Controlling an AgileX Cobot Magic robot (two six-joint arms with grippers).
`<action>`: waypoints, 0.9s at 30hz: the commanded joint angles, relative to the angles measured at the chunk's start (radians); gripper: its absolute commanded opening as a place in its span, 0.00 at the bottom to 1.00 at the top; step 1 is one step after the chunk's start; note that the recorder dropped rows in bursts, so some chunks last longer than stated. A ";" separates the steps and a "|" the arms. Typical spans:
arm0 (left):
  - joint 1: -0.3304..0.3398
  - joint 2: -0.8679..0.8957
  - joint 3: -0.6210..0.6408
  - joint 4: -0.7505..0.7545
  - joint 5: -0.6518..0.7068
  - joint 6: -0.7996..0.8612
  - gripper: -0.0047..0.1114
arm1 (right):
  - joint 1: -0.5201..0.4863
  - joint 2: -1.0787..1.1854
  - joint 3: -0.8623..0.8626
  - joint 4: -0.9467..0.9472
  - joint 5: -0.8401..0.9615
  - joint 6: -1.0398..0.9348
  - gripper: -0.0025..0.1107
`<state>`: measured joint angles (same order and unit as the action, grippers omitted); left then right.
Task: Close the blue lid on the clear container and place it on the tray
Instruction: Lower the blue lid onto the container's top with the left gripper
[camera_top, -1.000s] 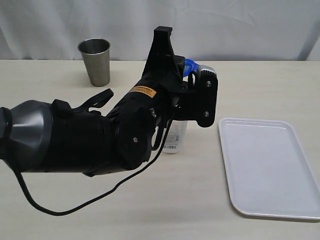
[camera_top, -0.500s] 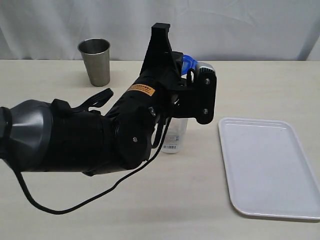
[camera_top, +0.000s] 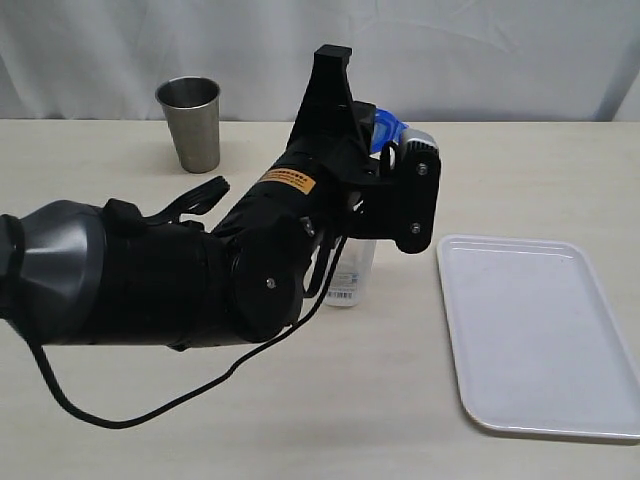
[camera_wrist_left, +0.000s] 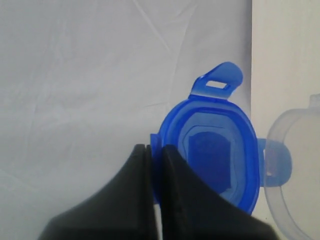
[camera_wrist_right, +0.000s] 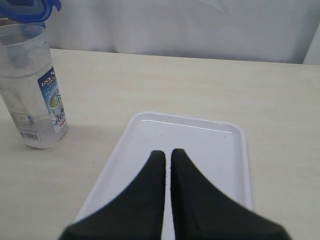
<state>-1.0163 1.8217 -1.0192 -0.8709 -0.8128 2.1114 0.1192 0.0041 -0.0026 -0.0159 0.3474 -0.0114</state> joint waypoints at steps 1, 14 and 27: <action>-0.008 -0.007 0.002 -0.016 -0.015 0.008 0.04 | -0.006 -0.004 0.003 0.001 -0.002 0.004 0.06; -0.008 0.001 0.011 -0.116 0.075 0.008 0.04 | -0.006 -0.004 0.003 0.001 -0.002 0.004 0.06; -0.008 0.001 0.019 -0.172 0.171 0.008 0.04 | -0.006 -0.004 0.003 0.001 -0.002 0.004 0.06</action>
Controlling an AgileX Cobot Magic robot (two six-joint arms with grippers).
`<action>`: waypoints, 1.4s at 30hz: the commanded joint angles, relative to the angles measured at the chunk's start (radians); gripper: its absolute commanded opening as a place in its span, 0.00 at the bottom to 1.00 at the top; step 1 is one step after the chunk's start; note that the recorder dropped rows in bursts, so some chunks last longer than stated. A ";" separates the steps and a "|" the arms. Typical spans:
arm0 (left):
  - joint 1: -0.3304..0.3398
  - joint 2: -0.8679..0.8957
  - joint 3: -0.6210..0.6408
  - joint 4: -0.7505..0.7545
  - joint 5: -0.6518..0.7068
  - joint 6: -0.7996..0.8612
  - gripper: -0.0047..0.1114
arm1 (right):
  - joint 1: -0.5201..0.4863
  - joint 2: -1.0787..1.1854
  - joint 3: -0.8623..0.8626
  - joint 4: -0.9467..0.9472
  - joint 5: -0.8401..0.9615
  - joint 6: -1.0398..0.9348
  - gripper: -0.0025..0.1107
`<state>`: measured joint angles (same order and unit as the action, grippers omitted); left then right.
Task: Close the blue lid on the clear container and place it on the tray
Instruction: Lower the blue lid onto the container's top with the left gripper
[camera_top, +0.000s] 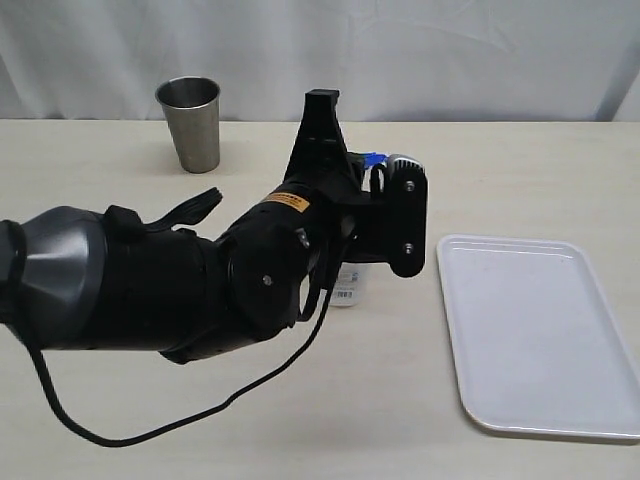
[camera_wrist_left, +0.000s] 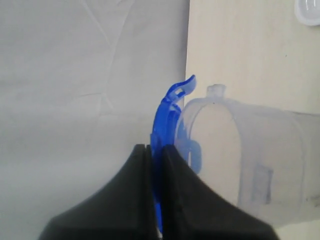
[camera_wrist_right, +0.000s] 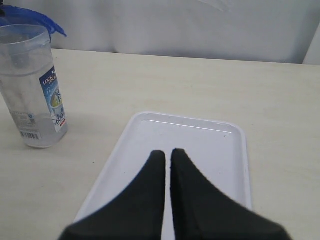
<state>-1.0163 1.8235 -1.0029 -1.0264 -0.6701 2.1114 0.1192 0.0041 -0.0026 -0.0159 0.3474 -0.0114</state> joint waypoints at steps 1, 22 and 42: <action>-0.008 -0.001 0.003 -0.022 0.039 0.008 0.04 | -0.006 -0.004 0.003 0.001 -0.002 0.004 0.06; -0.008 -0.001 0.003 -0.077 0.090 0.029 0.04 | -0.006 -0.004 0.003 0.001 -0.002 0.004 0.06; -0.054 -0.001 0.003 -0.060 0.013 0.029 0.04 | -0.006 -0.004 0.003 0.001 -0.002 0.004 0.06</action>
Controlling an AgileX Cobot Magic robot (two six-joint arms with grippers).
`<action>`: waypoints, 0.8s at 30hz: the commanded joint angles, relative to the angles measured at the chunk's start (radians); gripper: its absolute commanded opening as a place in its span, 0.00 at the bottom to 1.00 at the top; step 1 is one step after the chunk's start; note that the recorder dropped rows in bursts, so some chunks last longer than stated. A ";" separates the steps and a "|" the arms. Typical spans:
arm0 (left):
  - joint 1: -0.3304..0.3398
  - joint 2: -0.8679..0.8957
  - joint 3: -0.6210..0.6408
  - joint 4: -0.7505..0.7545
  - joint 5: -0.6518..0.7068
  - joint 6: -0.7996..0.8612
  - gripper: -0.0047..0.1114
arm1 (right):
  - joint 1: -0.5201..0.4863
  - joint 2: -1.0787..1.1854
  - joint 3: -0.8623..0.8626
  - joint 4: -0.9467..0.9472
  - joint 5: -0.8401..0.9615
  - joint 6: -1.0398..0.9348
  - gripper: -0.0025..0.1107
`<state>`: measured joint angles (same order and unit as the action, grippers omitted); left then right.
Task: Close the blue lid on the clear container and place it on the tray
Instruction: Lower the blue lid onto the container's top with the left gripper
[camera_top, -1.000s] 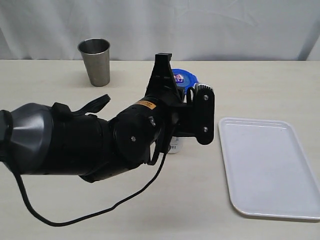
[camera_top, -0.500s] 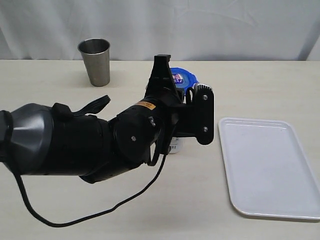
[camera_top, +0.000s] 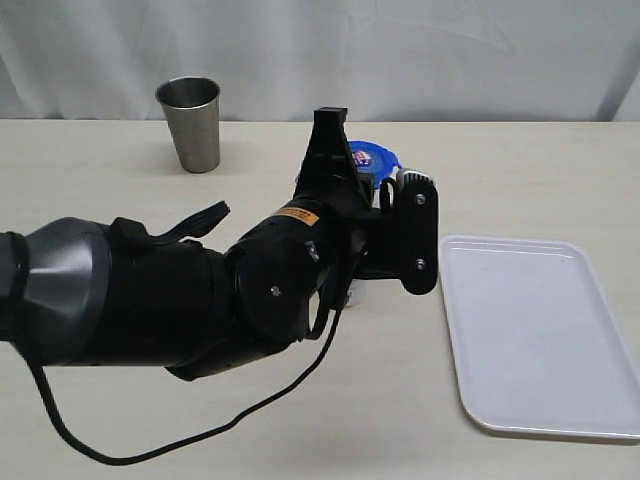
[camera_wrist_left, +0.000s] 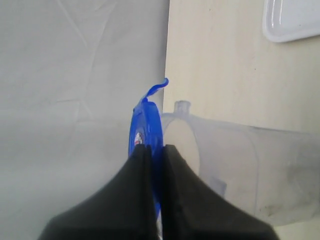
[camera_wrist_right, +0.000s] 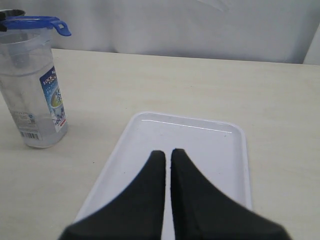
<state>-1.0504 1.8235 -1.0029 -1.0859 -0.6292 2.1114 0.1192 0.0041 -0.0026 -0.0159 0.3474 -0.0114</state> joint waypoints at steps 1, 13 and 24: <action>-0.020 -0.001 0.003 0.000 -0.036 0.029 0.04 | -0.006 -0.004 0.003 0.001 -0.002 0.004 0.06; -0.020 -0.001 0.003 -0.017 -0.042 0.029 0.04 | -0.006 -0.004 0.003 0.001 -0.002 0.004 0.06; -0.032 -0.001 0.003 -0.050 -0.048 0.029 0.04 | -0.006 -0.004 0.003 0.001 -0.002 0.004 0.06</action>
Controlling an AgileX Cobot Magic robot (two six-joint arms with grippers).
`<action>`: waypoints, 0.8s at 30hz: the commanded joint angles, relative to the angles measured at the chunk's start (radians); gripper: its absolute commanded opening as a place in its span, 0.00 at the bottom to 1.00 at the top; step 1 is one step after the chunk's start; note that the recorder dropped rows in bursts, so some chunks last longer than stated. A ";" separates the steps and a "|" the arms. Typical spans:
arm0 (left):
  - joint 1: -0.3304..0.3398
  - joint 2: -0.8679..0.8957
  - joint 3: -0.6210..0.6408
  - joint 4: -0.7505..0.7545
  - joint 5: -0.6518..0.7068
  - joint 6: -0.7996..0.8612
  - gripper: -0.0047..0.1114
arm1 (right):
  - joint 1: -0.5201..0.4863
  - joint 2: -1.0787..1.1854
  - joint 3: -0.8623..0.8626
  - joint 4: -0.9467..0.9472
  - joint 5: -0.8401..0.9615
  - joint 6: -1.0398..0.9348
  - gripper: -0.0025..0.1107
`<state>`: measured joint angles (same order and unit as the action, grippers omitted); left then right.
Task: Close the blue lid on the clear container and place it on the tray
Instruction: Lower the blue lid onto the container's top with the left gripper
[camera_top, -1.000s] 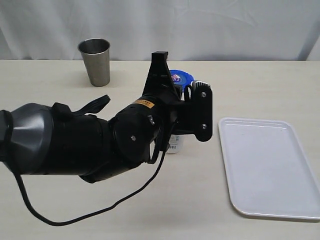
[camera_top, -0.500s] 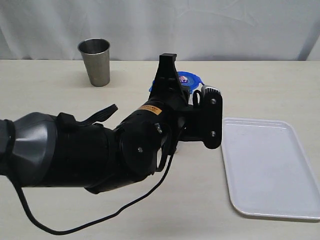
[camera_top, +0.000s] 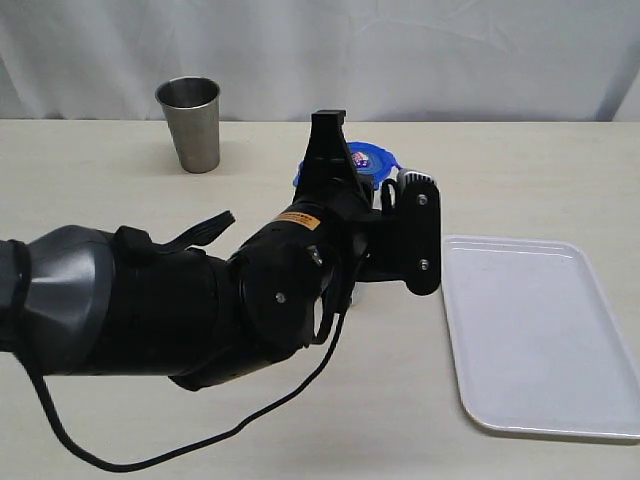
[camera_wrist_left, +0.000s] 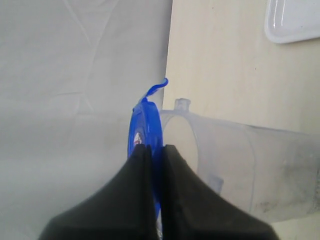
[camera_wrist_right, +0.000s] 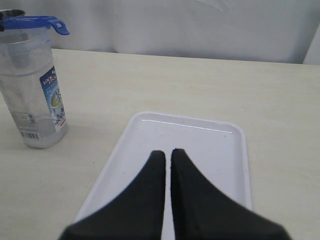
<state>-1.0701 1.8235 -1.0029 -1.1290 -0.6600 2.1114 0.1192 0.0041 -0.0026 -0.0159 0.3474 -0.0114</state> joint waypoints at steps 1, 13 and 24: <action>-0.019 -0.001 0.003 -0.005 -0.022 0.029 0.04 | -0.006 -0.004 0.003 0.001 -0.002 0.004 0.06; -0.036 -0.001 0.003 -0.026 -0.051 0.029 0.04 | -0.006 -0.004 0.003 0.001 -0.002 0.004 0.06; -0.048 -0.001 0.003 -0.061 -0.049 0.029 0.04 | -0.006 -0.004 0.003 0.001 -0.002 0.004 0.06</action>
<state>-1.1042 1.8235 -1.0029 -1.1782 -0.6987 2.1114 0.1192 0.0041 -0.0026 -0.0159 0.3474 -0.0114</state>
